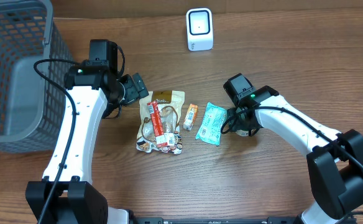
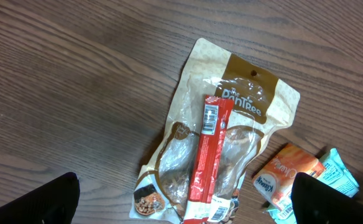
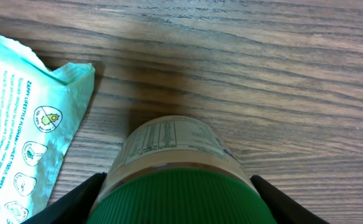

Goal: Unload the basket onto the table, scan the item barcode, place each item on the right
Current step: 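Lower the right gripper around the green-lidded tub and close it, then lift the tub with the right gripper and carry it back, then hold the tub's label in front of the white barcode scanner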

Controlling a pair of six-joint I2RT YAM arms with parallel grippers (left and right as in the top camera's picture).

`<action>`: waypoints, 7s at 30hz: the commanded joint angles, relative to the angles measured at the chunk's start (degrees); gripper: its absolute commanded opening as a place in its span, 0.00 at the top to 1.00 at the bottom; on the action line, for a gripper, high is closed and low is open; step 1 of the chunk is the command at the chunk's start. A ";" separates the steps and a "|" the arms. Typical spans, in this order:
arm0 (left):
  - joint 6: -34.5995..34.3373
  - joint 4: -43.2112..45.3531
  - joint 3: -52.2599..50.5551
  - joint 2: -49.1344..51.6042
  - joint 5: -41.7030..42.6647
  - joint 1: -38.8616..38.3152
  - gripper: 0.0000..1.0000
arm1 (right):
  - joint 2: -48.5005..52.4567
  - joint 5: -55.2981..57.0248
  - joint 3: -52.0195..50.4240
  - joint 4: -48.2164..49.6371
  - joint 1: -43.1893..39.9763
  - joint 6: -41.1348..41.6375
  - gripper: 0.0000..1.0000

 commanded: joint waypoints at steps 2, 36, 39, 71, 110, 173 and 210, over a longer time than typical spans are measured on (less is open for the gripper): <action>1.29 0.00 0.37 -0.98 -0.20 0.09 0.00 | -0.02 0.42 -0.55 0.17 -0.26 -4.90 0.36; 1.29 0.00 0.37 -0.98 -0.20 0.09 0.00 | -0.02 -0.66 -0.55 -0.90 -0.26 -15.23 0.26; 1.29 0.00 0.37 -0.98 -0.20 0.09 0.00 | -0.02 -0.63 -0.55 -0.76 -0.26 -11.76 0.18; 1.29 0.00 0.37 -0.98 -0.20 0.11 0.00 | -0.02 -0.66 -4.13 3.45 -0.26 -5.55 0.22; 1.29 0.00 0.37 -0.98 -0.20 0.09 0.00 | -0.13 -1.55 -2.05 4.94 -0.59 -5.60 0.36; 1.29 0.00 0.37 -0.98 -0.20 0.09 0.00 | 5.38 -12.11 52.59 1.29 -5.68 -8.26 0.54; 1.29 0.00 0.37 -0.98 -0.22 0.09 0.00 | 33.59 -7.54 52.59 55.21 -5.68 -5.33 0.62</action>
